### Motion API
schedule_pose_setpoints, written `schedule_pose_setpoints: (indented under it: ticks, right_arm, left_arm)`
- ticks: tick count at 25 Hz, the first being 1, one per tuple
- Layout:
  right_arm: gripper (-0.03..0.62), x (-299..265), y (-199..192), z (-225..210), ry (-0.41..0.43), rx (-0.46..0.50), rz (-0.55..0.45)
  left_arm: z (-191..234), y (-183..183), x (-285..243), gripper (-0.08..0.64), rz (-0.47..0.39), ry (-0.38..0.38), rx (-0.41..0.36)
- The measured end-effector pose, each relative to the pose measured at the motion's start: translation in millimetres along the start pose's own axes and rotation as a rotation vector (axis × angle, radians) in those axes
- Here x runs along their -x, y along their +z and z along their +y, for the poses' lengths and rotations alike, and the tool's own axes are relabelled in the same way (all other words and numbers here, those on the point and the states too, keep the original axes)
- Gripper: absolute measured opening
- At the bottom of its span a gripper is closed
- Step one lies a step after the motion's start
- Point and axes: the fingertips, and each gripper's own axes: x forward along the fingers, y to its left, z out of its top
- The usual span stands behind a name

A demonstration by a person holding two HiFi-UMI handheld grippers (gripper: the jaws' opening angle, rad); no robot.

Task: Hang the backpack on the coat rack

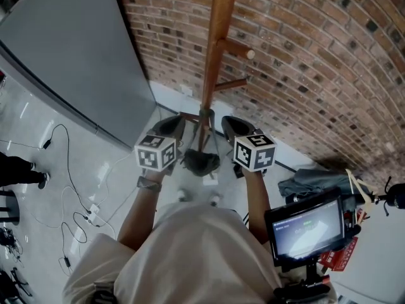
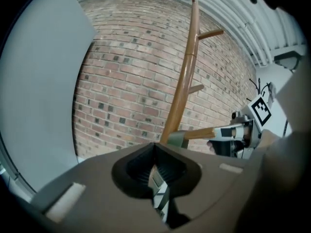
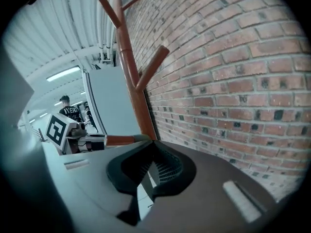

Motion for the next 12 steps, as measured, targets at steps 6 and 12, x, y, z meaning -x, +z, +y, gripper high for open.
schedule_pose_setpoints:
  ticks: [6, 12]
  right_arm:
    - [0.003, 20, 46, 9, -0.015, 0.078, -0.100]
    - [0.002, 43, 85, 26, 0.027, 0.094, -0.197]
  left_arm:
    - [-18, 31, 7, 0.000, -0.056, -0.023, -0.050]
    - [-41, 72, 18, 0.000, -0.120, -0.076, -0.127]
